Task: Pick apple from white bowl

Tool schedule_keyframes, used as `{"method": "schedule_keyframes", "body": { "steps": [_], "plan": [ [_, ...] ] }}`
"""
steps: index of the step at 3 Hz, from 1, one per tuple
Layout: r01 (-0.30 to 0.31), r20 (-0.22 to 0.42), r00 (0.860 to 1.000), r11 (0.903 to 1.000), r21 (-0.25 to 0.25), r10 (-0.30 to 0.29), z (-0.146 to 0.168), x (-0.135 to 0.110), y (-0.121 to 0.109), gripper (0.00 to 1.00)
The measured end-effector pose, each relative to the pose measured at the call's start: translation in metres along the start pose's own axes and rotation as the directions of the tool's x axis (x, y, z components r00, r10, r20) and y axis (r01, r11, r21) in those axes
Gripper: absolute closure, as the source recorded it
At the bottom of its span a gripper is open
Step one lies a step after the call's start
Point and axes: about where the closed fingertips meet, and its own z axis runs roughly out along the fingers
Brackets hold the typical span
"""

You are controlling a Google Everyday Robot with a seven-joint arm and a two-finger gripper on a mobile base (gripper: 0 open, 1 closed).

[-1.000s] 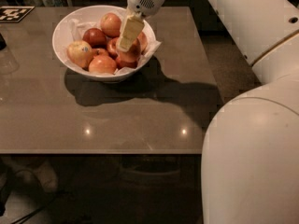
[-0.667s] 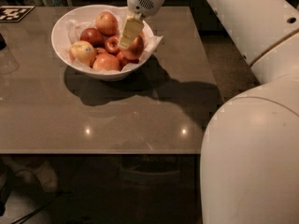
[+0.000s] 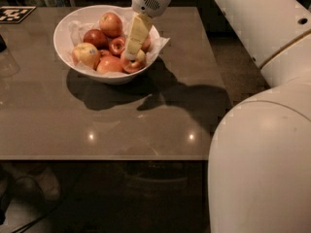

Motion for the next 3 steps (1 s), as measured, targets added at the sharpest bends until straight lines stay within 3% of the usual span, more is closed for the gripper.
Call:
{"method": "schedule_keyframes", "body": {
  "steps": [1, 2, 3],
  "plan": [
    [-0.077, -0.007, 0.997, 0.997, -0.01, 0.077, 0.001, 0.004, 0.014, 0.0],
    [-0.207, -0.001, 0.978, 0.9783, -0.018, 0.207, -0.003, 0.008, 0.039, 0.0],
    [-0.29, -0.011, 0.957, 0.9558, -0.049, 0.29, 0.007, 0.009, 0.057, 0.0]
  ]
}}
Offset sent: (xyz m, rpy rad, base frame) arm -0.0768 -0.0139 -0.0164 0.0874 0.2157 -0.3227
